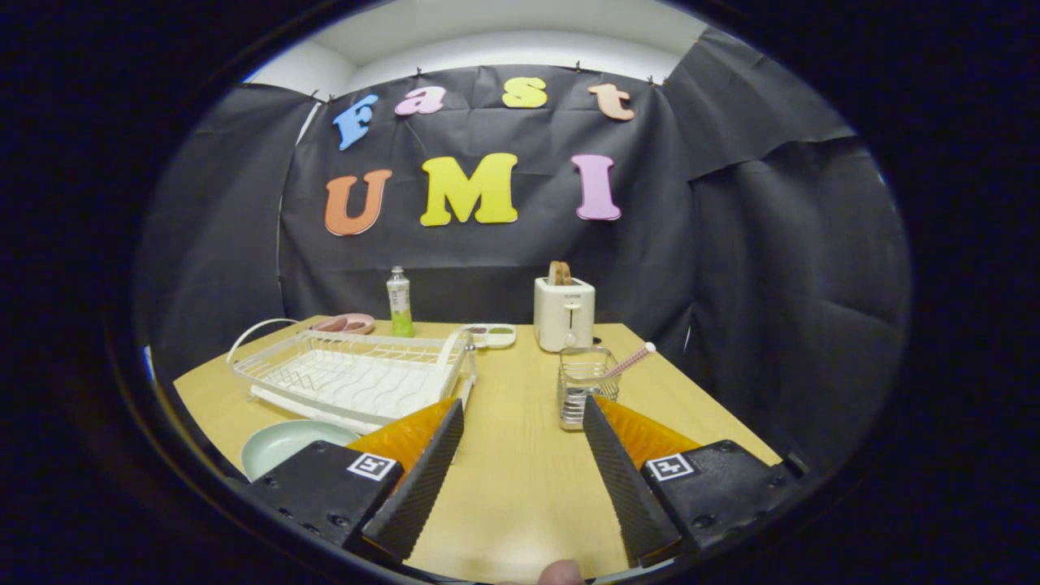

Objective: Take the plate from the dish rack, then take the spoon from the basket and place it into the plate.

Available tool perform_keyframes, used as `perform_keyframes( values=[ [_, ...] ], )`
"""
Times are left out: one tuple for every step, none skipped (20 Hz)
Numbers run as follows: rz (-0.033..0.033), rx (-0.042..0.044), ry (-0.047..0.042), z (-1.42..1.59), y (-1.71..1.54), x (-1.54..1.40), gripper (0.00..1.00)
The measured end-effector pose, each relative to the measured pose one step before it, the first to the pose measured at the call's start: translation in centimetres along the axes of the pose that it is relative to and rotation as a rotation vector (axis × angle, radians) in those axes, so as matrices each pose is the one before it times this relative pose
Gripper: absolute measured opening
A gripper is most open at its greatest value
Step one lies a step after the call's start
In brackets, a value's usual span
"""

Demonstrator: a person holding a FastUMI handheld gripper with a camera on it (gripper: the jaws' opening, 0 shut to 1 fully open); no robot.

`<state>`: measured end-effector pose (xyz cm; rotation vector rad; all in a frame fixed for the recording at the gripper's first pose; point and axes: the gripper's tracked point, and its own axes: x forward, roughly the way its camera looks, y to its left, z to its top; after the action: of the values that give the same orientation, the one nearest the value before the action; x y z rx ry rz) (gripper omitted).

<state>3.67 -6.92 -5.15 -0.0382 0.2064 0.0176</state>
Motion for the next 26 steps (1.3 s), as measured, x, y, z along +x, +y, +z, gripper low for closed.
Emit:
perform_keyframes(
  values=[
    [-0.00759, 0.01062, -0.00499, -0.051, -1.424, 0.486, 0.96],
    [-0.00948, 0.0063, -0.00234, -0.08, -1.222, 0.625, 0.96],
    [-0.01097, 0.00495, 0.00583, -0.317, -1.135, 0.766, 0.96],
    [-0.00595, 0.00574, 0.01279, -0.196, -0.985, 0.952, 0.96],
    [-0.00164, 0.00891, 0.00551, 0.093, -0.728, 0.916, 0.96],
    [-0.00057, 0.01044, -0.00314, 0.481, -0.629, 0.912, 0.96],
    [0.00049, 0.01121, -0.00699, 0.437, -0.497, 1.052, 0.96],
    [0.01013, 0.011, -0.00566, 0.52, -0.192, 0.9, 0.96],
    [0.00415, 0.00551, -0.00841, 0.351, -0.154, 0.853, 0.94],
    [-0.0002, -0.00006, -0.00397, 0.268, -0.242, 0.979, 0.92],
    [0.00442, 0.00134, 0.00197, 0.091, -0.157, 0.938, 0.9],
    [0.00524, 0.00744, 0.00553, 0.05, -0.143, 0.815, 0.88],
    [0.004, 0.00338, 0.00999, -0.044, -0.23, 0.826, 0.85],
    [-0.00284, 0.0142, 0.00546, 0.094, -0.486, 0.656, 0.84],
    [0.00198, 0.02022, 0.00646, 0.013, -0.186, 0.651, 0.79],
    [0.00556, 0.01705, 0.00728, -0.129, -0.193, 0.517, 0.74],
    [0.01009, 0.0132, 0.0061, -0.14, 0.07, 0.368, 0.69],
    [0.01298, 0.00883, 0.00112, 0.034, 0.158, -0.116, 0.64],
    [0.00926, 0.00067, -0.00373, 0.008, 0.076, 0.304, 0.59],
    [0.00188, -0.00363, -0.00518, 0.2, -0.01, 0.115, 0.54],
    [-0.00538, -0.00664, -0.00845, 0.155, -0.146, 0.223, 0.45],
    [-0.00106, -0.00345, -0.00675, 0.309, 0.028, 0.067, 0.4],
    [-0.00328, -0.00401, 0.00196, 0.045, 0.113, 0.103, 0.34],
    [0.00756, -0.0017, 0.00647, -0.054, 0.193, 0.251, 0.31],
    [0.01203, 0.00035, 0.00368, -0.054, 0.375, -0.151, 0.28],
    [0.01511, -0.00211, -0.00037, 0.368, 0.427, -0.341, 0.25]
  ],
)
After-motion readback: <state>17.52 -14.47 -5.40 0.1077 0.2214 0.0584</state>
